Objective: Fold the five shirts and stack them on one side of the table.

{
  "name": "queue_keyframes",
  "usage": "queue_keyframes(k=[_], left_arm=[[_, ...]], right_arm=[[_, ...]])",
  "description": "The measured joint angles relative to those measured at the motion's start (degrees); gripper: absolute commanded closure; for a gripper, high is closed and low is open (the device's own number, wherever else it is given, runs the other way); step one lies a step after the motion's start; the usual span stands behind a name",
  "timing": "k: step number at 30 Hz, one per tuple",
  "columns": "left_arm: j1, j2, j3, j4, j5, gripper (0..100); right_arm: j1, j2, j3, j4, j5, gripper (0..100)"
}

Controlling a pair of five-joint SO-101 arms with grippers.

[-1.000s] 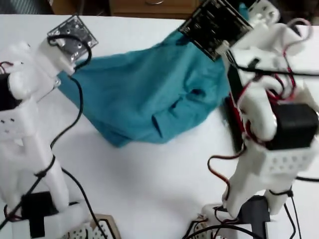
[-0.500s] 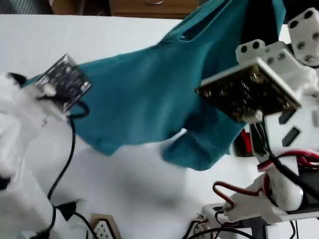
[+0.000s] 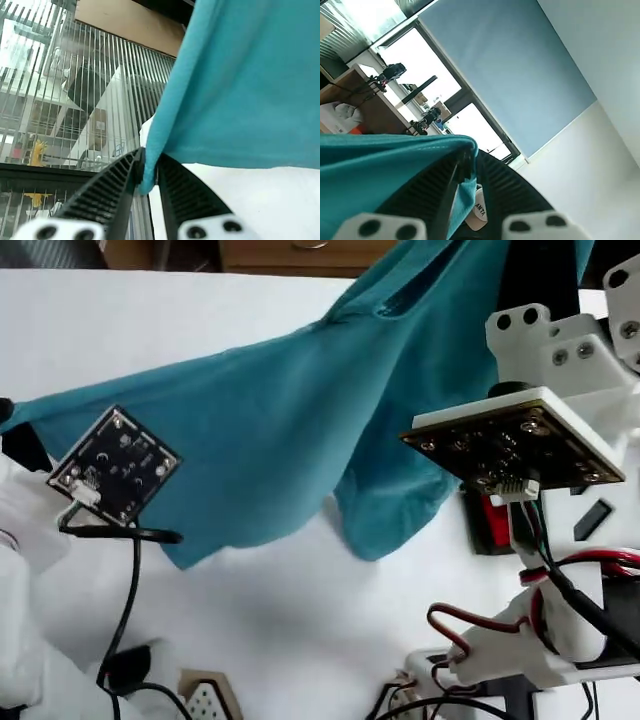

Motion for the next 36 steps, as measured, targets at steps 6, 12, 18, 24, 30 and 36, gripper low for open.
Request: queue_keyframes(k=[6, 12, 18, 24, 30, 36], left_arm=[[-2.4, 0.0, 0.0, 0.0, 0.0, 98], [-2.5, -0.8, -1.1, 0.0, 0.0, 98], [-2.6, -3.5, -0.4, 0.0, 1.1, 98], [-2.6, -5.8, 7.0, 0.0, 1.1, 98], [-6.0, -7.6, 7.8, 0.0, -0.1, 98], [-10.5, -7.6, 14.0, 0.0, -1.6, 98]], right_arm=[[-1.2, -1.9, 0.0, 3.3, -0.3, 97.8], [-1.6, -3.3, -1.3, 4.7, -3.3, 97.8], [-1.7, -5.8, -1.7, -1.3, -7.1, 97.8], [-1.7, -5.8, -1.7, -2.5, -7.5, 97.8], [-1.7, -5.8, -1.7, -0.9, -7.5, 97.8], [-1.5, -5.9, -1.8, 2.2, -7.5, 97.8]])
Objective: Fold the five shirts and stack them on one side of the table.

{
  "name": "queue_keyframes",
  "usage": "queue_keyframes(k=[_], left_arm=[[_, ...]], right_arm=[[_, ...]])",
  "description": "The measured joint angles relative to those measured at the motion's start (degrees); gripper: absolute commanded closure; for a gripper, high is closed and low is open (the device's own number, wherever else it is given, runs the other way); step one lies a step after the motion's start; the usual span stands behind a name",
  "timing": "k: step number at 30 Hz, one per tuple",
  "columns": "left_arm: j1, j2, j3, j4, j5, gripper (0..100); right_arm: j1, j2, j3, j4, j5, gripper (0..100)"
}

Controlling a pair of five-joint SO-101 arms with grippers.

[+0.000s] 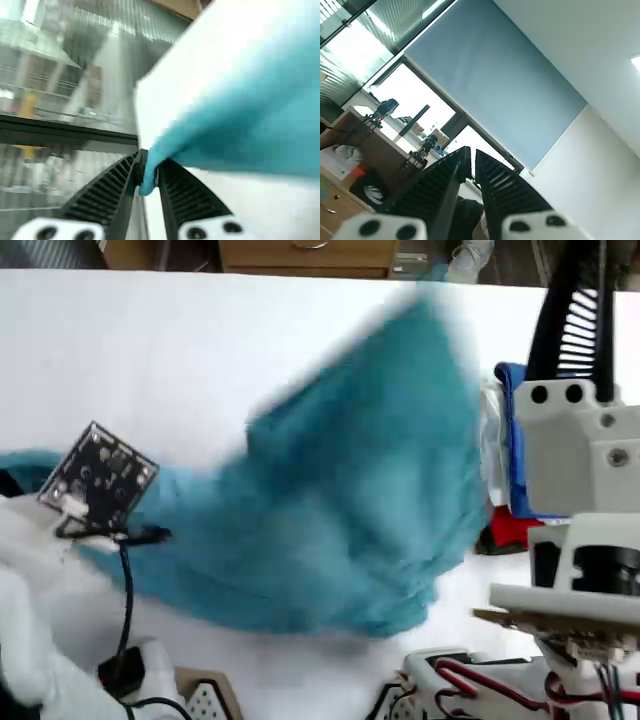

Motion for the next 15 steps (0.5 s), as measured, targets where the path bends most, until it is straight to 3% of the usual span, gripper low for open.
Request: queue_keyframes(k=[11, 15], left_arm=[[-0.4, 0.8, 19.3, -11.3, 0.0, 98], [-0.4, 0.7, 19.6, -11.5, 0.0, 98]], right_arm=[[-0.7, 2.8, 9.3, 3.5, -1.2, 97.8], [-2.3, 4.5, 17.4, 14.2, -13.1, 97.7]])
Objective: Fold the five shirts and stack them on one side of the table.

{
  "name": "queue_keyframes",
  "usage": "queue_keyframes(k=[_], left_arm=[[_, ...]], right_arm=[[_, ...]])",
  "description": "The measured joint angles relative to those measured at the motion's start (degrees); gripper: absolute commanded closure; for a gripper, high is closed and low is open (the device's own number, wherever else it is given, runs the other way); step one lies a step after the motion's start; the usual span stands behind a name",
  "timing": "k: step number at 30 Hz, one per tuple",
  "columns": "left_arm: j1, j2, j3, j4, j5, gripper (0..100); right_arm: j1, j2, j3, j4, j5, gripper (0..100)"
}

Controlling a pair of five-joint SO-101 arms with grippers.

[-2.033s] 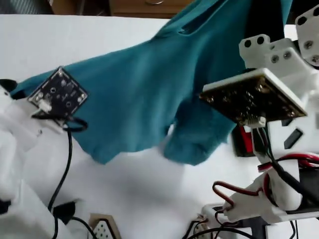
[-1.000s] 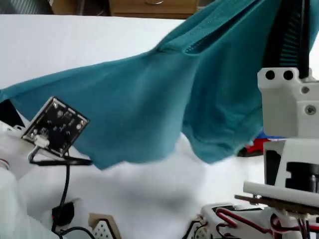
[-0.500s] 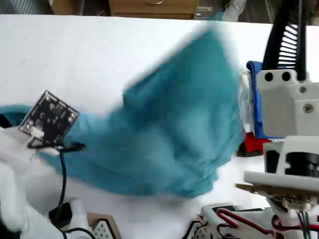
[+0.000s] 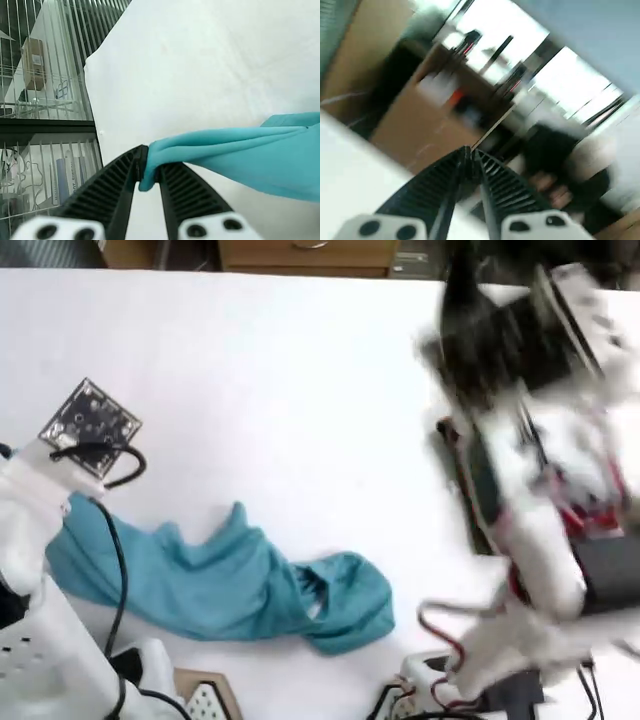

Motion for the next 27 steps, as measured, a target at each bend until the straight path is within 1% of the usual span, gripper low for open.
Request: queue_keyframes(k=[2, 3, 4, 5, 7, 8, 12, 14, 18, 21, 25, 27], left_arm=[[-0.1, 0.0, 0.4, -0.4, 0.0, 98], [-0.2, 0.0, 0.7, -0.4, 0.0, 98], [-0.2, -0.1, 1.3, -0.4, 0.0, 98], [-0.1, -0.1, 1.8, -0.4, 0.0, 98], [0.0, -0.1, 2.1, -0.4, 0.0, 98], [-0.2, -0.1, 2.3, -0.4, 0.0, 98], [-1.2, -0.1, 2.5, -0.4, 0.0, 98], [-2.4, -0.1, 2.5, -0.4, 0.0, 98], [-3.9, -0.1, 2.5, -0.4, 0.0, 98], [-4.5, -0.3, 2.5, -0.4, 0.0, 98], [-4.7, -0.3, 2.5, -0.4, 0.0, 98], [-4.7, -0.3, 2.5, -0.4, 0.0, 98]], right_arm=[[-0.7, 3.3, 7.7, 3.4, -8.4, 97.7], [-2.0, 5.8, 12.4, 4.0, -11.2, 97.6], [-3.5, 8.4, 17.5, 3.9, -11.8, 97.5], [-5.5, 11.6, 22.5, 3.9, -10.5, 97.4], [-10.6, 18.2, 31.0, 4.7, -5.0, 96.5], [-13.4, 21.3, 34.1, 5.3, -2.2, 94.3], [-21.8, 30.4, 36.7, 6.2, 1.3, 79.4], [-25.2, 33.6, 37.1, 6.2, 2.4, 73.9], [-32.6, 38.2, 37.5, 6.2, 7.1, 73.7], [-36.0, 40.9, 37.5, 3.8, 8.4, 73.7], [-38.1, 45.5, 37.5, -1.0, 8.9, 73.8], [-37.7, 47.9, 37.5, -2.0, 8.8, 76.5]])
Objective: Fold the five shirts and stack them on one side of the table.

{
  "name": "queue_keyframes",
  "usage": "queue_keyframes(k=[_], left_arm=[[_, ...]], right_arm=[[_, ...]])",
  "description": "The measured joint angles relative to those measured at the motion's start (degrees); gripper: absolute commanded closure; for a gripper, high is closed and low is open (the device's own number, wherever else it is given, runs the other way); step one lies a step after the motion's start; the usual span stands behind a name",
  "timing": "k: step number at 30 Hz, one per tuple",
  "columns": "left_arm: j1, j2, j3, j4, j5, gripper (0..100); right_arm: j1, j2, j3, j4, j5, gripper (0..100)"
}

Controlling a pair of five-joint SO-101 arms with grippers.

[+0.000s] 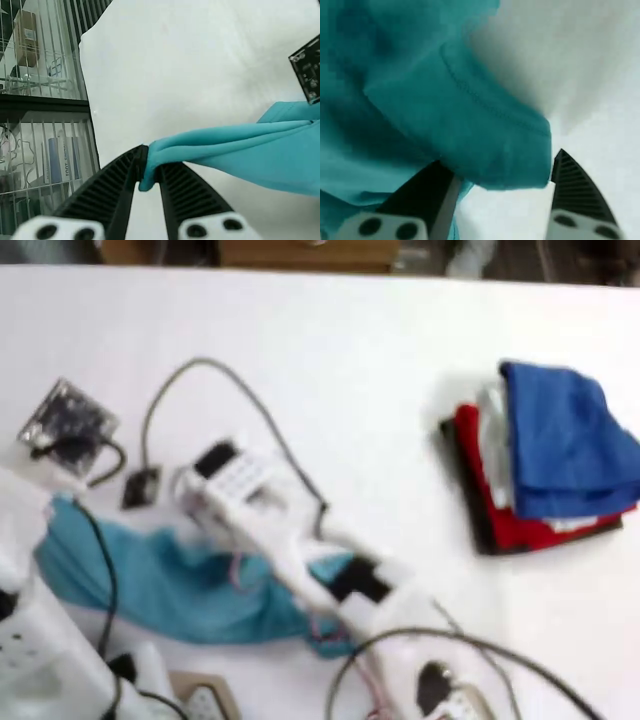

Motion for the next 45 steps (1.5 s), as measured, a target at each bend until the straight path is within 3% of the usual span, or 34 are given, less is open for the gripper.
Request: queue_keyframes(k=[4, 5, 11, 19, 23, 26, 30, 34, 37, 45], left_arm=[[0.0, 0.0, 0.0, 0.0, 0.0, 98], [0.0, 0.0, 0.0, 0.0, 0.0, 98], [0.0, 0.0, 0.0, 0.0, 0.0, 98], [0.0, 0.0, 0.4, 0.0, 0.0, 98], [1.6, -0.1, 4.2, -0.2, 0.0, 98], [4.7, 0.0, 9.1, -0.2, 0.0, 98], [11.3, 0.0, 17.8, -1.8, 0.2, 98], [15.0, 0.0, 28.8, -10.8, 2.6, 98], [15.5, 0.0, 35.0, -16.4, 3.0, 98], [15.5, 0.1, 37.4, -18.5, 3.3, 98]], right_arm=[[0.0, 3.7, -0.3, -0.5, 0.0, 97.5], [0.2, 4.1, -1.0, -0.6, 0.0, 98.6], [2.2, 5.3, -3.1, 0.3, 3.2, 97.8], [17.8, 5.5, -20.1, 6.9, 3.3, 97.7], [21.2, 5.5, -27.3, 10.4, 3.3, 97.4], [20.8, 6.3, -27.4, 11.1, 3.3, 95.4], [19.2, 11.2, -26.8, 11.0, 3.3, 81.1], [19.3, 12.9, -27.2, 11.0, 3.3, 71.1], [21.6, 12.9, -32.3, 11.0, 3.3, 71.8], [24.0, 17.2, -42.9, 4.5, -0.4, 73.3]])
